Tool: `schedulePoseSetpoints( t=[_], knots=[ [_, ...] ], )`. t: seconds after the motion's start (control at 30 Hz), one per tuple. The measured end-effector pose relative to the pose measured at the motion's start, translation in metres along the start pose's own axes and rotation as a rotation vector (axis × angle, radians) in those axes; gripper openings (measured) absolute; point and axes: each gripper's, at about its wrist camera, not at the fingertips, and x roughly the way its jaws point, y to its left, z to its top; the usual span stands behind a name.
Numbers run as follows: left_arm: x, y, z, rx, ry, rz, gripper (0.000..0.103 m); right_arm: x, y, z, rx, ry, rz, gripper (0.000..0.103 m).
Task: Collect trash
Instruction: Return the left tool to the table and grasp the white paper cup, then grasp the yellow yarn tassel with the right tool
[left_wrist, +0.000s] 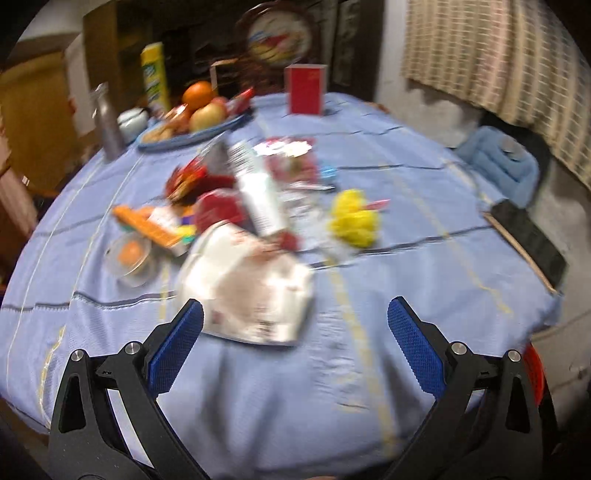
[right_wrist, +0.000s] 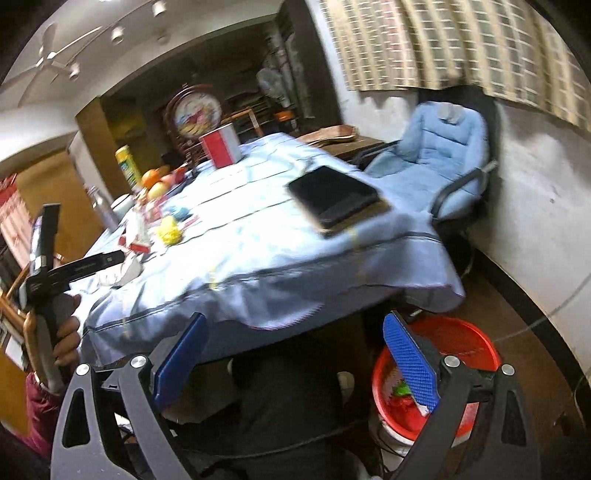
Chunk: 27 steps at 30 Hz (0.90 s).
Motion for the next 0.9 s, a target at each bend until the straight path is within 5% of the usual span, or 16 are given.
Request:
schedulePoseSetpoints(
  t=[0.43,0.7,0.9],
  knots=[
    [0.046,0.051,0.011,-0.043,0.140,0.043,0.096,0.072,0.097,0.050,-0.159,0.088,0.169,0.095],
    [0.040,0.113,-0.002,-0.161,0.146,-0.057,0.096,0.135,0.148,0.071,-0.230,0.174,0.231,0.095],
    [0.039,0.104,-0.004,-0.095,0.148,-0.065,0.096,0.179,0.180,0.091,-0.254,0.195,0.235,0.095]
  ],
)
